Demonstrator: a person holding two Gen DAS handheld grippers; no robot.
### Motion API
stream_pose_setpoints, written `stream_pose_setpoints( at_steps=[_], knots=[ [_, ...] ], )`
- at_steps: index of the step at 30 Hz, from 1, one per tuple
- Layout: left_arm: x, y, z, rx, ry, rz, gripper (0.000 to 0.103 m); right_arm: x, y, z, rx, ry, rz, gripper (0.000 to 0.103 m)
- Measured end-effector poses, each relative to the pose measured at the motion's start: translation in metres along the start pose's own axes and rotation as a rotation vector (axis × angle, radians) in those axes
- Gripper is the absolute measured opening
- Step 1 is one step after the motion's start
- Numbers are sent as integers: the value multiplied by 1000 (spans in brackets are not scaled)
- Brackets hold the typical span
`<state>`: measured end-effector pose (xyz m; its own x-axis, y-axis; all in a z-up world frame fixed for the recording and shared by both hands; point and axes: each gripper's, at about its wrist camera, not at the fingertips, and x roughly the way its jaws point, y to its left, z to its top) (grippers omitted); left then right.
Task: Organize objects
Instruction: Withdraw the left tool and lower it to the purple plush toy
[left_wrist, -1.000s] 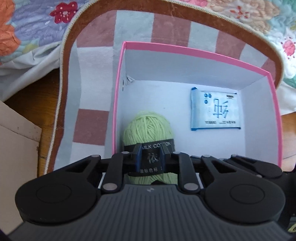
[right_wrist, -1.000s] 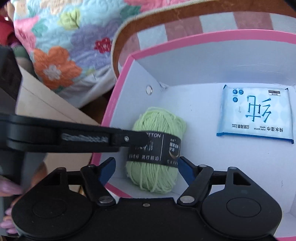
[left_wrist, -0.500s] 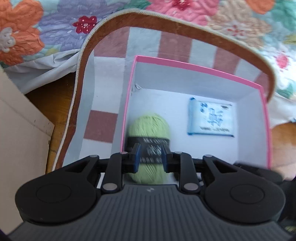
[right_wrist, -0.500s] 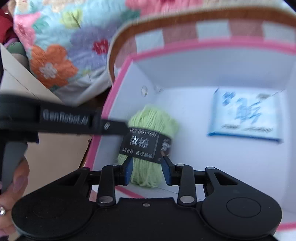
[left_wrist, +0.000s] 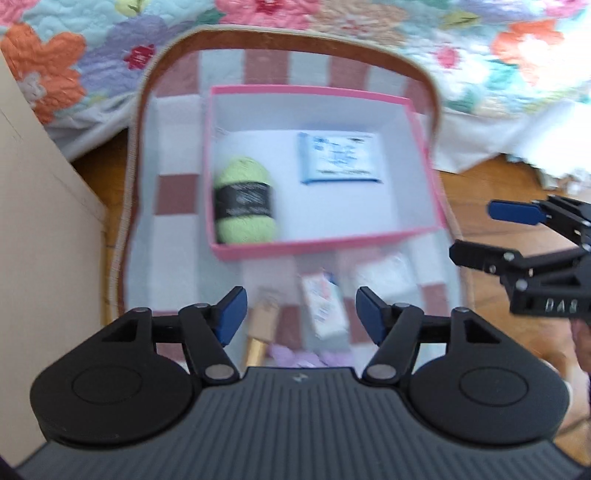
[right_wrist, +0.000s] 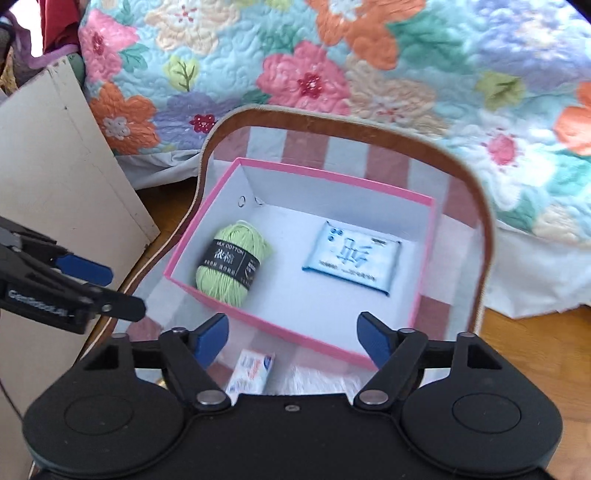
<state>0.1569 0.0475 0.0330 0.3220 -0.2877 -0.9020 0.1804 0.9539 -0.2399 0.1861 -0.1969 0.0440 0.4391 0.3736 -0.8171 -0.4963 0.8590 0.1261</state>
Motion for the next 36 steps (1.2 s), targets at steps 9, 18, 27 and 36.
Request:
stream_pose_setpoints(
  at_steps=[9,18,27,36],
  knots=[
    [-22,-5,-49,11,11,6,70,-48,2,-46,7,107,194,86],
    [11,-2,-97,21,-6,2,75,3,32,-119,27,190,334,86],
    [65,17,-114,-24,4,31,75,73,58,-141,8,299,329,85],
    [119,23,-123,-66,91,43,75,120,60,-155,54,290,262,85]
  ],
)
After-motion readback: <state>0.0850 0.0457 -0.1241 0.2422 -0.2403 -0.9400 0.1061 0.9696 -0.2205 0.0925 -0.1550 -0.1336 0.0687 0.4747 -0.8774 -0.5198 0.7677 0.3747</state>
